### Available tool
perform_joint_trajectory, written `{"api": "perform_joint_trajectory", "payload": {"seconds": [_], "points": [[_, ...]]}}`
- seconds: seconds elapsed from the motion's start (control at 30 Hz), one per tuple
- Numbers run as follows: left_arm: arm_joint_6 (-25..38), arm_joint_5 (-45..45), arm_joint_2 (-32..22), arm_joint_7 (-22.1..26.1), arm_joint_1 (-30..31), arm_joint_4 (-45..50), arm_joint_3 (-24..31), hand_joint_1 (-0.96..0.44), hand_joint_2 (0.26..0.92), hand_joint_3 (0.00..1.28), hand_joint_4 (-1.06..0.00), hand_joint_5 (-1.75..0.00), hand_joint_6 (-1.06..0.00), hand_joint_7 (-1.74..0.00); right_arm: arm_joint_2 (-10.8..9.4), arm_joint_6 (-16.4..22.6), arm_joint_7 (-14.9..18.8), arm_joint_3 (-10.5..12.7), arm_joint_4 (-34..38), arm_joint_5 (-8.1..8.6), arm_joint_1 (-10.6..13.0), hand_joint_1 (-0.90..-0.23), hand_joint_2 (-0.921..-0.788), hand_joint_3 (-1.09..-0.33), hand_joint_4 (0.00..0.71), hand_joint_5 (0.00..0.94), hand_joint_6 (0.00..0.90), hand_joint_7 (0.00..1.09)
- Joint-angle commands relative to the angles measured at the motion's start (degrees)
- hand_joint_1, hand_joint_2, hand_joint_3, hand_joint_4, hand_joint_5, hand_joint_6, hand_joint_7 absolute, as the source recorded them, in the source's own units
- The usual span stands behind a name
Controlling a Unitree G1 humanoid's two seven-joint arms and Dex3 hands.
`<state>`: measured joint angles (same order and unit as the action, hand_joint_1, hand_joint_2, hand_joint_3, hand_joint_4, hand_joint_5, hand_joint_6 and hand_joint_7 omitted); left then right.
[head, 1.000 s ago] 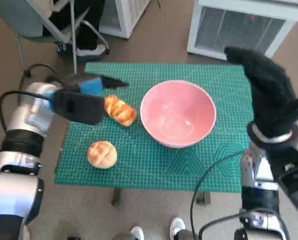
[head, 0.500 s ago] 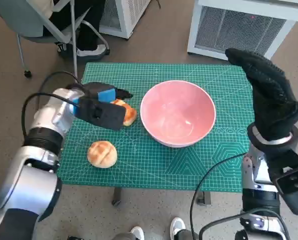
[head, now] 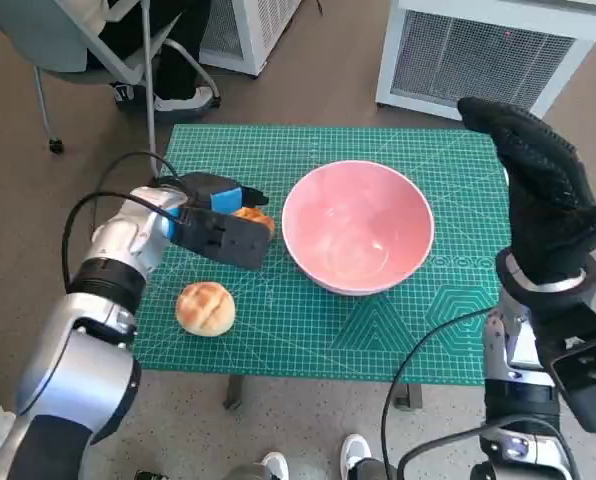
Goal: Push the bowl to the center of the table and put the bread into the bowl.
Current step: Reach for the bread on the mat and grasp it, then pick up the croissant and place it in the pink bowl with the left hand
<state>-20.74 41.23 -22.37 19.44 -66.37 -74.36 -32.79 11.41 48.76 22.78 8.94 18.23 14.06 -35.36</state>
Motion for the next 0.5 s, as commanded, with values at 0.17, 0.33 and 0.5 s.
{"api": "perform_joint_trajectory", "payload": {"seconds": [0.17,0.33,0.5], "points": [[-4.0,1.6,-0.3,-6.0,2.2,-1.4,-1.5,-0.09,0.914,0.13,-0.67,-0.83,-0.59,-1.18,-0.1,-0.8,-0.7,-0.4,-0.8,-0.28,2.2,-0.601,-0.921,-0.772,0.293,0.000,-0.001,0.75],[-4.8,-0.5,-1.5,-5.0,1.5,-1.8,0.6,-0.02,0.919,0.11,-0.61,-1.07,-0.63,-1.28,-0.1,-0.8,-1.0,-0.4,-1.0,-0.43,2.6,-0.601,-0.921,-0.772,0.292,0.000,-0.001,0.75],[-5.2,-3.2,-3.1,-3.6,-0.1,-1.4,3.5,0.00,0.920,0.11,-0.61,-1.09,-0.63,-1.31,0.0,-1.2,-1.2,-0.4,-1.9,-0.12,3.2,-0.602,-0.921,-0.773,0.291,0.000,-0.001,0.75]]}}
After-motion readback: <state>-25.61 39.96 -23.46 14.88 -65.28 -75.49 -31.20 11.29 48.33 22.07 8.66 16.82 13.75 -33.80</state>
